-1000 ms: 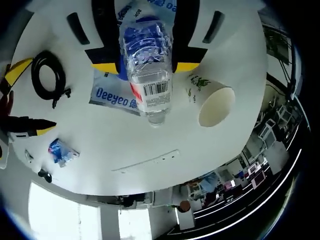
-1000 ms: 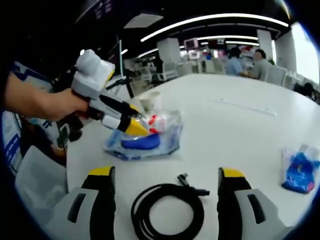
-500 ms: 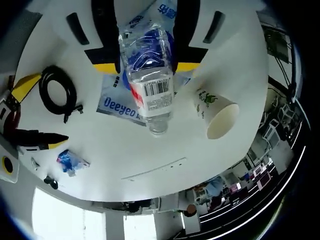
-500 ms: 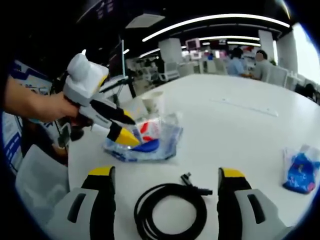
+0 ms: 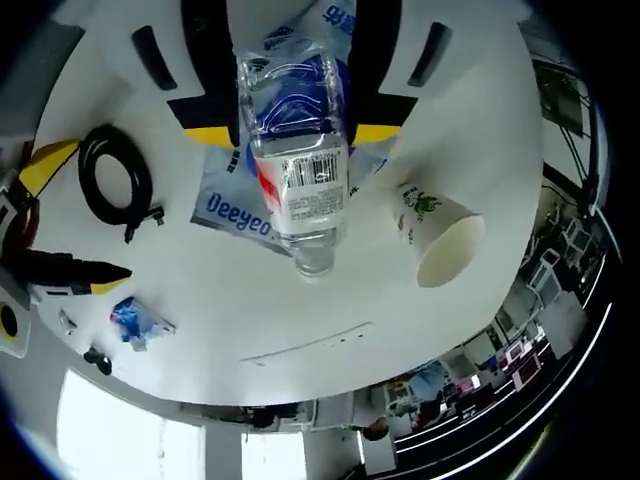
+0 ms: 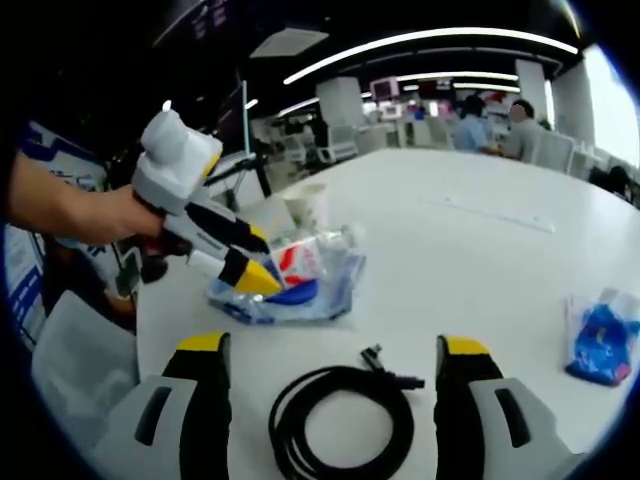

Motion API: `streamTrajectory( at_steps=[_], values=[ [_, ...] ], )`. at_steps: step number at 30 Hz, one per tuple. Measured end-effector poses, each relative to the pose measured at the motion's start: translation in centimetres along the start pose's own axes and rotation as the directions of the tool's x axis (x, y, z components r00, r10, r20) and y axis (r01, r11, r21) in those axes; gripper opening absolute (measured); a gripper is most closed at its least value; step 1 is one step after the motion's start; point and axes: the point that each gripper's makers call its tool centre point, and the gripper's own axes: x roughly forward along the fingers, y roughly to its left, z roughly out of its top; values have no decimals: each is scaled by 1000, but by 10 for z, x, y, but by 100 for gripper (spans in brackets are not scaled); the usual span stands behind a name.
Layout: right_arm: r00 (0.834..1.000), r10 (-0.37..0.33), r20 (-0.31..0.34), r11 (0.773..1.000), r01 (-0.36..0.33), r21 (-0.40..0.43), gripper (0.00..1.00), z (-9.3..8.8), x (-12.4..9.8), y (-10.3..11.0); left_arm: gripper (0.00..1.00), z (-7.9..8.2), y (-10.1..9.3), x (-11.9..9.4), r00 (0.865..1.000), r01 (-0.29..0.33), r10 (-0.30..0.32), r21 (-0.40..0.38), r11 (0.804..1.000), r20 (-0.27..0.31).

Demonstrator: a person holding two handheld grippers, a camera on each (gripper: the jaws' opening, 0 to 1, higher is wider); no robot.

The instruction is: Arrange the tabletop items into an orderly group along one side of the table until the central work area is clear of visible clutter.

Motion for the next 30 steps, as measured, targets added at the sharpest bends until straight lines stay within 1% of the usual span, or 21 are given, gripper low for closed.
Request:
streamTrajectory(
  at_steps=[7,10,12,18,20,30],
  values=[
    [1000,-7,5,1000,7,5,83,-1,-2,-4,43,5,2,6,1000,-3,3,-10,1000,1],
    [1000,1,7,1000,-1,5,86,-3,-2,-3,42,9,2,7,1000,-2,2,-5,1000,4],
    [1000,4,10,1000,-4,-9,88,-4,-3,-2,41,13,2,8,1000,-1,1,-5,1000,13],
    [1000,25,15,999,-25,-20,94,-4,-1,2,43,16,4,15,1000,1,-1,-16,1000,4],
    [999,30,16,999,-30,-25,94,-4,-1,4,42,16,4,17,1000,5,-5,-15,1000,5],
    [999,29,18,1000,-29,-3,93,-5,-1,1,42,24,11,24,1000,4,-4,-71,997,5]
  ],
)
